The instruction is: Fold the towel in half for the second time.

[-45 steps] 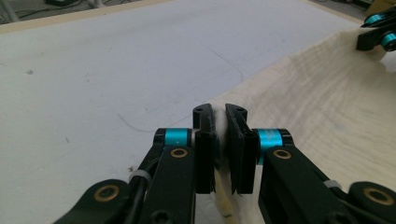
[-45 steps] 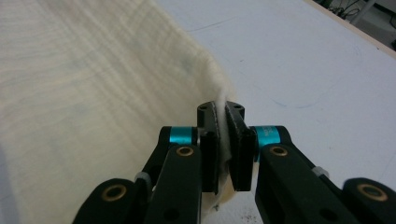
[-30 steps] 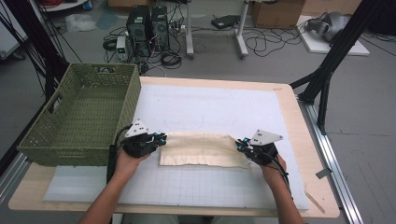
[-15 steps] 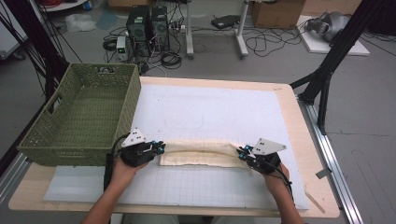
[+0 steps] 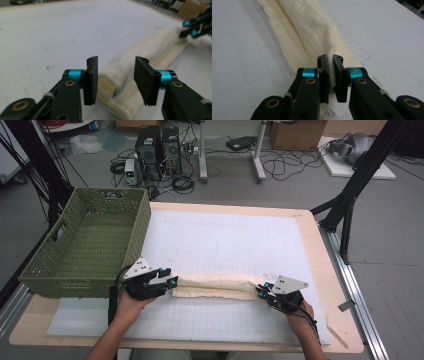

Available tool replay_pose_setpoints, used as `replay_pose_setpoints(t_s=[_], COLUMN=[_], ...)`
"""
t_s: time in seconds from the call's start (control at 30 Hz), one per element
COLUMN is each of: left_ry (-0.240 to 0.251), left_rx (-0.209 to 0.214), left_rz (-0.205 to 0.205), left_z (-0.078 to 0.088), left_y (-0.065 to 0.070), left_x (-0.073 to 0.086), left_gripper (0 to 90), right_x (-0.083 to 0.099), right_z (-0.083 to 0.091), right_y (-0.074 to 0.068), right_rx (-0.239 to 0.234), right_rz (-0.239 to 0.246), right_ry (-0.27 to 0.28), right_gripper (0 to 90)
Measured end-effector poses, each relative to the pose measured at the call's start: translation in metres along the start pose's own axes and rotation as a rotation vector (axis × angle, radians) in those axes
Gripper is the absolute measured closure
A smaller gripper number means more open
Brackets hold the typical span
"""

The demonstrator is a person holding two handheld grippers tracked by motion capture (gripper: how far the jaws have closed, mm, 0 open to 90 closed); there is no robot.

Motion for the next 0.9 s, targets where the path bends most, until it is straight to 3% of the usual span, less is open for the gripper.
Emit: replay_pose_setpoints(t_s=[0.07,0.17,0.3,0.4,0.57,0.73,0.83,0.9], left_ry=[0.041,0.037,-0.060,-0.111,-0.177,-0.178,-0.185,-0.187], left_rx=[0.004,0.021,0.034,0.011,-0.014,-0.016,-0.019,-0.020], left_rz=[0.003,0.003,-0.014,-0.018,-0.034,-0.046,-0.052,-0.056], left_z=[-0.001,-0.009,-0.029,-0.037,-0.042,-0.043,-0.043,-0.044], left_y=[0.001,0.004,0.013,0.017,0.017,0.018,0.018,0.019], left_x=[-0.013,-0.018,-0.002,0.014,0.026,0.027,0.028,0.029], left_gripper=[52.3,54.9,59.5,61.9,62.6,62.5,62.5,62.5], right_x=[0.000,0.001,0.004,0.004,0.004,-0.007,-0.015,-0.021], right_z=[0.001,0.001,0.004,0.009,0.016,0.026,0.027,0.023], right_y=[-0.002,-0.004,-0.004,-0.005,-0.007,-0.006,-0.006,-0.009], right_rx=[-0.011,-0.015,-0.015,-0.017,-0.021,0.014,0.040,0.052], right_rz=[0.026,0.038,0.016,0.005,-0.022,-0.111,-0.165,-0.163], right_ry=[-0.012,-0.024,-0.021,-0.016,-0.003,0.078,0.114,0.122], right_gripper=[84.8,84.4,82.7,80.5,74.3,58.4,56.7,56.9])
Point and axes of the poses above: each handheld gripper's, and its own axes: z roughly backward along the jaws, x roughly out of its underside, y roughly to its right, the point moved 2 cm from there along -z, roughly forward along the jaws, and after that the axes turned 6 degrees about y, right-handed, at the moved point
